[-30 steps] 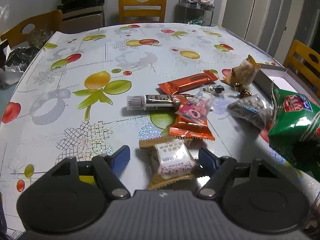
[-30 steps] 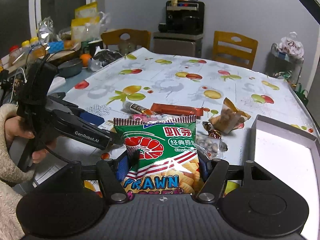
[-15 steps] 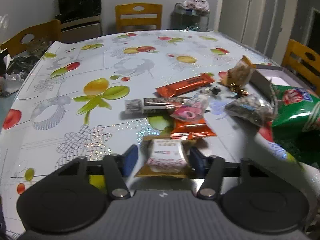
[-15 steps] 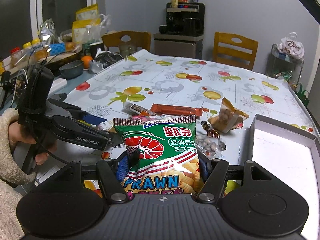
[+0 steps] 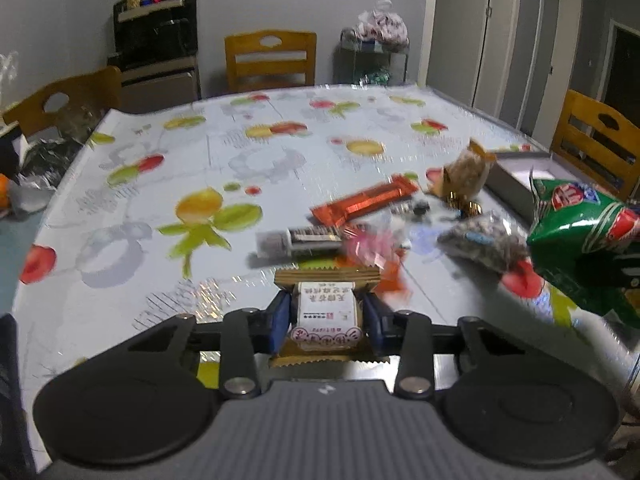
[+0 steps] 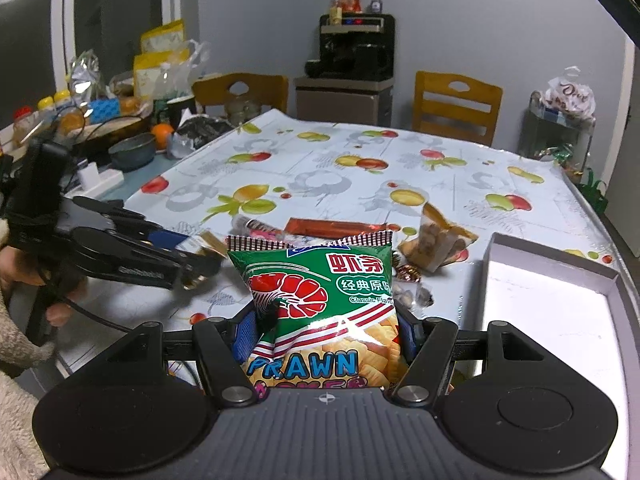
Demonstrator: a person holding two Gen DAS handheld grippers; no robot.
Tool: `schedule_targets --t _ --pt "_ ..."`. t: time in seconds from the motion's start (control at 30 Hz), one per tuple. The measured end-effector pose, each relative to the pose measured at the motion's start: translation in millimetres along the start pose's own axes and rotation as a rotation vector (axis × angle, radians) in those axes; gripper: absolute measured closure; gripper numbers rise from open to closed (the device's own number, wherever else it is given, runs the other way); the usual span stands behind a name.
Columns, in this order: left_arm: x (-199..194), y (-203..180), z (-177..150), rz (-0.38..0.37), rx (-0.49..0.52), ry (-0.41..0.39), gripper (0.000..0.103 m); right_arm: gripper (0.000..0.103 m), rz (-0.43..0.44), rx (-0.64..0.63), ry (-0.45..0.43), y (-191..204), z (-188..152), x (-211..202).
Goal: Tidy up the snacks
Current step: 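Carry the cracker bag and pastry over the grey tray with both tools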
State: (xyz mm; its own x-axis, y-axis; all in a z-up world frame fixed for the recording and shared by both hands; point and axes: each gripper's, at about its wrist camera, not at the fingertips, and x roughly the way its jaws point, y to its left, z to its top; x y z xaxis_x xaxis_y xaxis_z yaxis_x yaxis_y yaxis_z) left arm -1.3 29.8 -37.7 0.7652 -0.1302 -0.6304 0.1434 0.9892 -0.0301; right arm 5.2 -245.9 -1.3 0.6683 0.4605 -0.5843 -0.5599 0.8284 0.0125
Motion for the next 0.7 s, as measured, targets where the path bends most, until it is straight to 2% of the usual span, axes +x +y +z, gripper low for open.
schedule_targets --t 0.3,0.7 --pt "-33.2 0.6 20.9 0.011 -0.003 -0.091 0.067 0.038 -0.050 0.024 -0.048 -19.5 1.8 -10.9" --pt "-32.5 -41.4 54.8 -0.070 0.039 -0.124 0.067 0.038 -0.161 0.101 -0.090 -68.4 -9.3 -24.9"
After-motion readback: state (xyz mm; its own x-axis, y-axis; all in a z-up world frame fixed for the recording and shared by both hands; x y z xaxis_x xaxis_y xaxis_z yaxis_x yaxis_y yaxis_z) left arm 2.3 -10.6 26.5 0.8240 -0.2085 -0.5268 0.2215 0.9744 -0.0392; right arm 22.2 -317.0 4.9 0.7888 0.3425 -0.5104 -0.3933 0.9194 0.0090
